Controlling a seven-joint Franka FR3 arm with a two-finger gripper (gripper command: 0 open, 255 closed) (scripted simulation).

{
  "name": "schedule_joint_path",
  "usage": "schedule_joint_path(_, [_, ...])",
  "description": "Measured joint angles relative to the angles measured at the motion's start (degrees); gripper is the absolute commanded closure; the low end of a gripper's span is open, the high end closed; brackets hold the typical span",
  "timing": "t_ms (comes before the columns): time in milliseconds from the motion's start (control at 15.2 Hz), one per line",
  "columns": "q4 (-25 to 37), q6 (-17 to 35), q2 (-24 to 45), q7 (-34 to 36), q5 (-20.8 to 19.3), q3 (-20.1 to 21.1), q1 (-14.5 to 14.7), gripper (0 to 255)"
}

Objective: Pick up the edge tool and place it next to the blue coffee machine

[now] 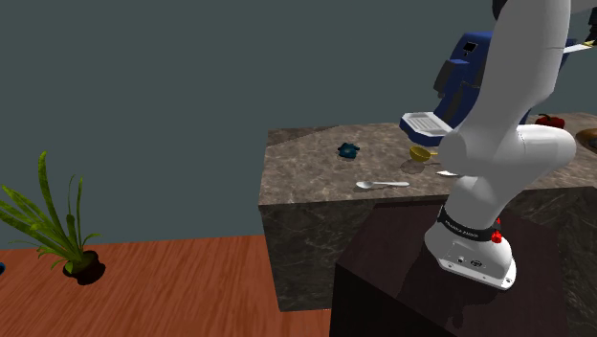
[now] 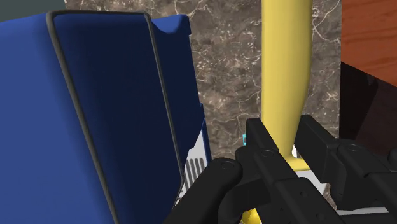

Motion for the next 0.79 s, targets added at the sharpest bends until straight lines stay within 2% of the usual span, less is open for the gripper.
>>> schedule_joint_path(792, [-12.88,10.84,-3.01,-0.33,-2.53,-1.57,6.18,255])
